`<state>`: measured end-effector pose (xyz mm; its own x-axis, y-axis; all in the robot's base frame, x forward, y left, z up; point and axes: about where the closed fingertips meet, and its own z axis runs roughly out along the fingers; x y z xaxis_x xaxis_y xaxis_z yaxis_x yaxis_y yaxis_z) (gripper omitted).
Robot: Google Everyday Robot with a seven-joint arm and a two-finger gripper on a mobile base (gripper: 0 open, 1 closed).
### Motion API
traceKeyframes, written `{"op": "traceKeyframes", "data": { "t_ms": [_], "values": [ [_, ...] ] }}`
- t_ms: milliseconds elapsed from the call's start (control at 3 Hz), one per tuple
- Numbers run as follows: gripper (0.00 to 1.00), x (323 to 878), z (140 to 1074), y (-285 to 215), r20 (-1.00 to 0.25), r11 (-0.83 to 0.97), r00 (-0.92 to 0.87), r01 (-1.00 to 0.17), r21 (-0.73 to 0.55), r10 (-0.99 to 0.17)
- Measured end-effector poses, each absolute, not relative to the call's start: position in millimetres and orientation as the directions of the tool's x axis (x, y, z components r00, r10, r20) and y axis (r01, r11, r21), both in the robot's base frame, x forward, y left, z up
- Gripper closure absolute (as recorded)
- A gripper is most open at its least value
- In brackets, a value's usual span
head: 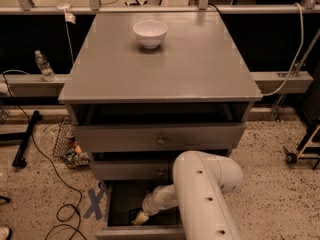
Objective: Pick rxbar blueberry from bottom drawer and place on counter
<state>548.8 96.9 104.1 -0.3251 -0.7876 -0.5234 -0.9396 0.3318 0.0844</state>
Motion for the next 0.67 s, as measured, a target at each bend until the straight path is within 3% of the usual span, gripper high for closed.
{"op": "traceKeyframes", "data": {
  "t_ms": [333,667],
  "values": [
    [0.00,548.4,100.0,98.6,-0.516,0.342,-0.323,-0.938,0.062,-0.793],
    [0.18,548.6,98.6,98.6,-0.515,0.348,-0.322,-0.936,0.048,-0.795]
  ]
}}
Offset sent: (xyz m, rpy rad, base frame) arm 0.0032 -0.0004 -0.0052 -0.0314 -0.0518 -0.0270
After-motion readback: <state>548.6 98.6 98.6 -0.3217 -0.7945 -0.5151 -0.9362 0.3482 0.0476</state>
